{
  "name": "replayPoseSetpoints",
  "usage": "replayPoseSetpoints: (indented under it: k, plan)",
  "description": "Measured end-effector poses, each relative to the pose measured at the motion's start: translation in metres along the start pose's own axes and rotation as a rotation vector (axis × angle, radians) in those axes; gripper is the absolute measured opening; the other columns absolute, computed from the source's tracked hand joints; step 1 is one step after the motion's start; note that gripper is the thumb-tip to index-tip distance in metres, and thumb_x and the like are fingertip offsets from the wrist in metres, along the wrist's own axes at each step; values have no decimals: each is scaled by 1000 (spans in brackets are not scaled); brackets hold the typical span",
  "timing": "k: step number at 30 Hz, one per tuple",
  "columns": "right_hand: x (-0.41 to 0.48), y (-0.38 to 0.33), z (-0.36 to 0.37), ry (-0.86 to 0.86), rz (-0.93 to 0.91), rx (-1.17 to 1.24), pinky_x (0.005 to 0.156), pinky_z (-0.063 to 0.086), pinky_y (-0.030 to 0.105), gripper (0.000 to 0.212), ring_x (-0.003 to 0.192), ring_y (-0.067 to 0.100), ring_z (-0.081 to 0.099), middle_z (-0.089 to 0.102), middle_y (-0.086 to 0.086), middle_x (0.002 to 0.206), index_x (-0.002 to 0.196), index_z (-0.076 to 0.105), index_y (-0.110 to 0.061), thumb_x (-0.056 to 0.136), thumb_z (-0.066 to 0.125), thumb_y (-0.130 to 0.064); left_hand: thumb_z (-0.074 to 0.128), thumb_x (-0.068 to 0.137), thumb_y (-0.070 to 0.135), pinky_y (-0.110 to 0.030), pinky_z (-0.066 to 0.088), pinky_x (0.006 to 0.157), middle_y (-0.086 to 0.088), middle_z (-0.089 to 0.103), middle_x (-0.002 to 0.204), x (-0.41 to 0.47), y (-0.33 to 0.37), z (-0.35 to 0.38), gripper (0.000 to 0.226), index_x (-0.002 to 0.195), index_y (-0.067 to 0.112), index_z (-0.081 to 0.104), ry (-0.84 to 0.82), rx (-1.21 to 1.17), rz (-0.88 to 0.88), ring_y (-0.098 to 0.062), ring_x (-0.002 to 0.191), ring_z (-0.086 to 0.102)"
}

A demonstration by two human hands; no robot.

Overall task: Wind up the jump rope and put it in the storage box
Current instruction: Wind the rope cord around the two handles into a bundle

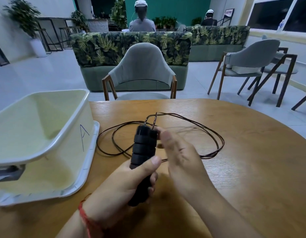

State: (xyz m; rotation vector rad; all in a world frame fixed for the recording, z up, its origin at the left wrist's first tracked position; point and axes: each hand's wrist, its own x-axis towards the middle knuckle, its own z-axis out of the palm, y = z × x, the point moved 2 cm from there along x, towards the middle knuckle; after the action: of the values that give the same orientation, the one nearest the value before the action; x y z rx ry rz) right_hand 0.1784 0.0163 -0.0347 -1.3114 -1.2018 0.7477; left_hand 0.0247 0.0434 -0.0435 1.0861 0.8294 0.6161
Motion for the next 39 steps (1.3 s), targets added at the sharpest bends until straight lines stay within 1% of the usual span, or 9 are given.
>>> replayPoseSetpoints:
  k: [3,7,9,13,16,21,25,30,39]
  plan:
    - [7,-9,-21,177,-152,-131,106,51,27,38,129,-1,63,70,-24,131,132,73,-40,105,52,-57,80,82,33,-31,46,55,-11,54,78,-3,3,-11,34,99,10,63,-63,79,-21,-20,61,54]
    - [14,-8,-33,-70,-269,-363,128,28,35,41,157,0,35,57,-28,151,137,70,-40,105,49,-26,80,84,27,-35,51,61,-11,60,80,-11,8,-15,27,101,11,68,-223,288,-55,-24,69,59]
    - [15,-4,-33,-115,-263,-374,130,27,47,30,143,-3,50,70,-25,129,122,73,-35,108,48,-30,81,83,27,-36,53,65,-13,62,84,-13,10,-16,25,101,13,70,-254,309,-46,-26,74,60]
    - [18,3,-34,-44,-201,-235,87,54,55,37,73,28,61,65,6,74,87,66,-27,107,47,-52,81,78,33,-48,59,78,-13,77,105,-12,11,-23,32,104,16,77,-74,192,150,-30,94,73]
    - [19,7,-29,-82,-155,-215,64,47,58,47,63,33,51,51,8,63,84,66,-25,106,43,-58,74,89,29,-53,59,102,1,80,129,-8,5,-16,29,118,27,81,114,145,297,-19,125,74]
    - [6,17,-13,-296,-124,-422,64,47,54,45,63,22,55,59,13,69,88,65,-28,110,39,-57,69,94,25,-59,51,111,-10,79,132,1,4,-7,41,131,11,65,285,-230,387,-26,128,73]
    - [-3,21,-1,-469,-84,-588,59,39,30,46,64,6,56,62,-19,65,88,66,-25,115,39,-52,61,95,30,-55,53,108,-17,80,127,1,12,-15,50,141,9,61,276,-355,372,-32,123,75]
    - [1,25,-1,-512,-36,-647,57,36,28,53,60,4,55,60,-15,59,86,69,-22,111,42,-60,73,95,36,-51,61,87,-6,77,89,3,6,-20,19,83,23,81,339,-169,369,-30,95,77]
    - [26,17,-63,-286,67,-534,58,34,34,44,55,11,41,47,-9,57,73,68,-19,92,80,-56,75,85,58,-48,66,66,-4,66,88,3,18,-53,42,109,26,64,608,191,385,-21,77,69]
